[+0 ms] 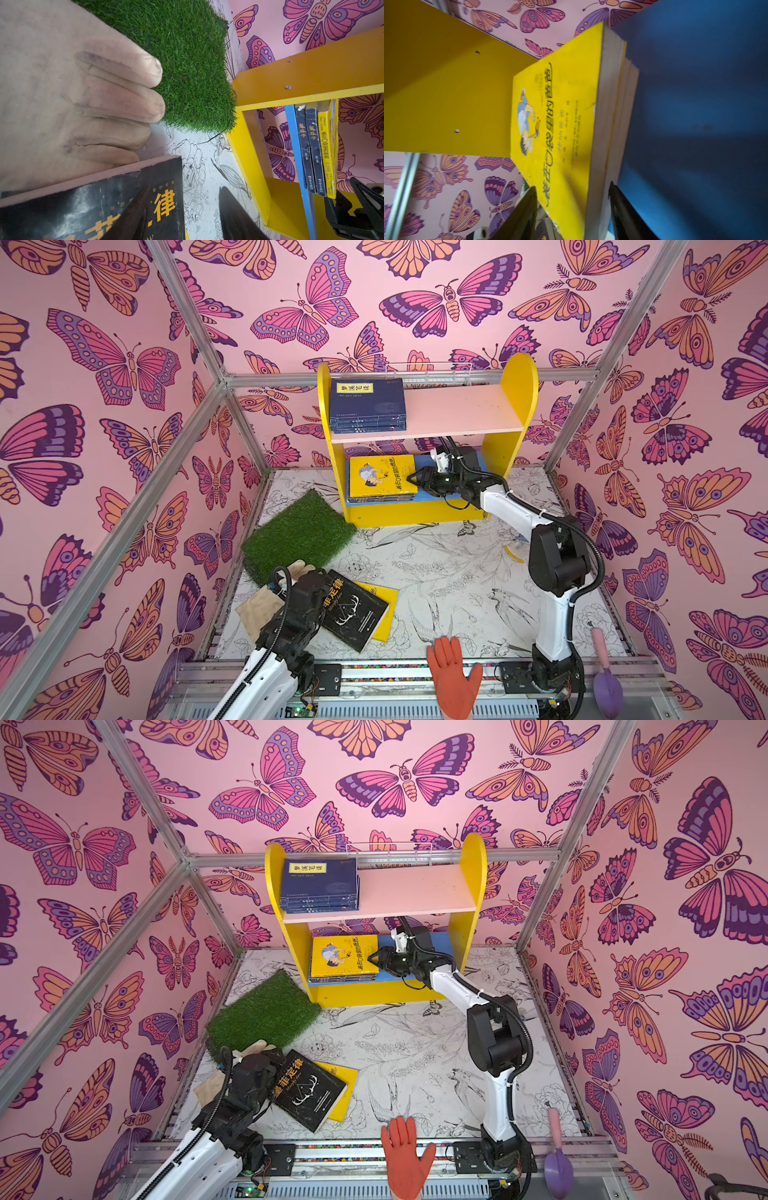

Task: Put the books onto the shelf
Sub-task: 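Push the yellow book onto the purple books with the right gripper, then open the right gripper and move both grippers to the black Murphy's law book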

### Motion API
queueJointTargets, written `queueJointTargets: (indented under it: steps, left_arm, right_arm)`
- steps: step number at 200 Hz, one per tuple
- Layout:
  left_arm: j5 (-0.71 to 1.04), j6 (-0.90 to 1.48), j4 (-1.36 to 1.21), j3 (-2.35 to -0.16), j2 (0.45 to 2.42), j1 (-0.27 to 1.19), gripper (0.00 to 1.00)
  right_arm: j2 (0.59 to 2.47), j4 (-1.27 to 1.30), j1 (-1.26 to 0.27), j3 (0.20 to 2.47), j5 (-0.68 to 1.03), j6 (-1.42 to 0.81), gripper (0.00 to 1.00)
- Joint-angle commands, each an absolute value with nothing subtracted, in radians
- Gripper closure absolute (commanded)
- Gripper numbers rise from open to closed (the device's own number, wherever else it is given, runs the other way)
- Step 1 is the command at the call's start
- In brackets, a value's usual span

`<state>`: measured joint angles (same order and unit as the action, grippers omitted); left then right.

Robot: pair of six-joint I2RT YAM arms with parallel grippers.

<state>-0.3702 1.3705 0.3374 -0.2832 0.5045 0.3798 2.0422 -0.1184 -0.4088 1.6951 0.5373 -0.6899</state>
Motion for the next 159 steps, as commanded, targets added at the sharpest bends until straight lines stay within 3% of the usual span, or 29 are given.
queueJointTargets:
  steps: [1, 72, 159]
  left_arm:
    - [-0.364, 1.358, 0.329, -0.305, 0.512, 0.377, 0.45]
    - [-0.348, 1.365, 0.322, -0.293, 0.51, 0.377, 0.45]
    - [-0.355, 1.328, 0.338, -0.306, 0.526, 0.377, 0.46]
  right_arm:
    - [2.02, -0.279, -0.442, 1.767, 0.418, -0.544, 0.44]
    - [2.026, -0.293, -0.499, 1.783, 0.267, -0.457, 0.48]
    - [2.014, -0.271, -0.563, 1.791, 0.245, -0.378, 0.43]
